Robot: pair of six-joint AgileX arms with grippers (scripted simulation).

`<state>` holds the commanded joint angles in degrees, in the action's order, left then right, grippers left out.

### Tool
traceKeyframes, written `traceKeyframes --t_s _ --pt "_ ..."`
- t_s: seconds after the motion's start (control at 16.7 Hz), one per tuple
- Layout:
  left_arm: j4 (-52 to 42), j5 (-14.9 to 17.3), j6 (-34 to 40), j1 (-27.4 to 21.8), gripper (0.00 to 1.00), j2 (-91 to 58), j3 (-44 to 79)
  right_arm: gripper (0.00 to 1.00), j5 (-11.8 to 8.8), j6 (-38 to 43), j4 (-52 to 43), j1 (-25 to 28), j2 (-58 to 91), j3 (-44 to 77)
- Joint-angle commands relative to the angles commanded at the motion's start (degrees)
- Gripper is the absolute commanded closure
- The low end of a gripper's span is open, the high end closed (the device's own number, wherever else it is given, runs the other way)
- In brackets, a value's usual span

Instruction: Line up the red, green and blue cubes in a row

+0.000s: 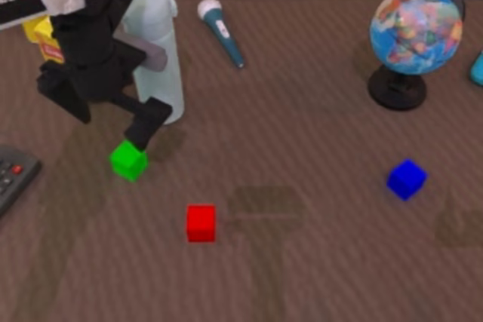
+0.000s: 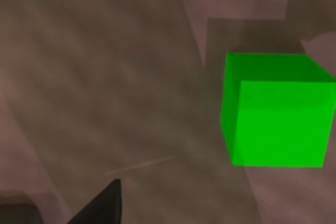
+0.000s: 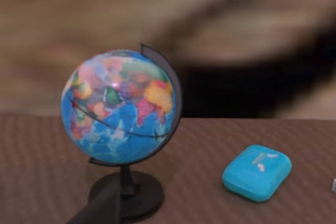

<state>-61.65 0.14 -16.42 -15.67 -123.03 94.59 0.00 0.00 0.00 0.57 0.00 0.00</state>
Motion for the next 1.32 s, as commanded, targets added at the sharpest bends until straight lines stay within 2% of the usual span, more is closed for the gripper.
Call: traceKeyframes --t_s 0.48,0.78,1.32 --pt "14.1 0.1 -0.1 -0.2 0.0 -6.0 -7.8 0.0 0.0 0.0 0.0 0.0 0.0 0.0" --pt "14.9 0.1 -0.1 -0.2 0.0 -6.5 -8.3 0.0 0.0 0.0 0.0 0.0 0.0 0.0" --pt "14.9 0.1 -0.1 -0.2 0.68 -6.5 -8.3 0.0 0.0 0.0 0.0 0.0 0.0 0.0"
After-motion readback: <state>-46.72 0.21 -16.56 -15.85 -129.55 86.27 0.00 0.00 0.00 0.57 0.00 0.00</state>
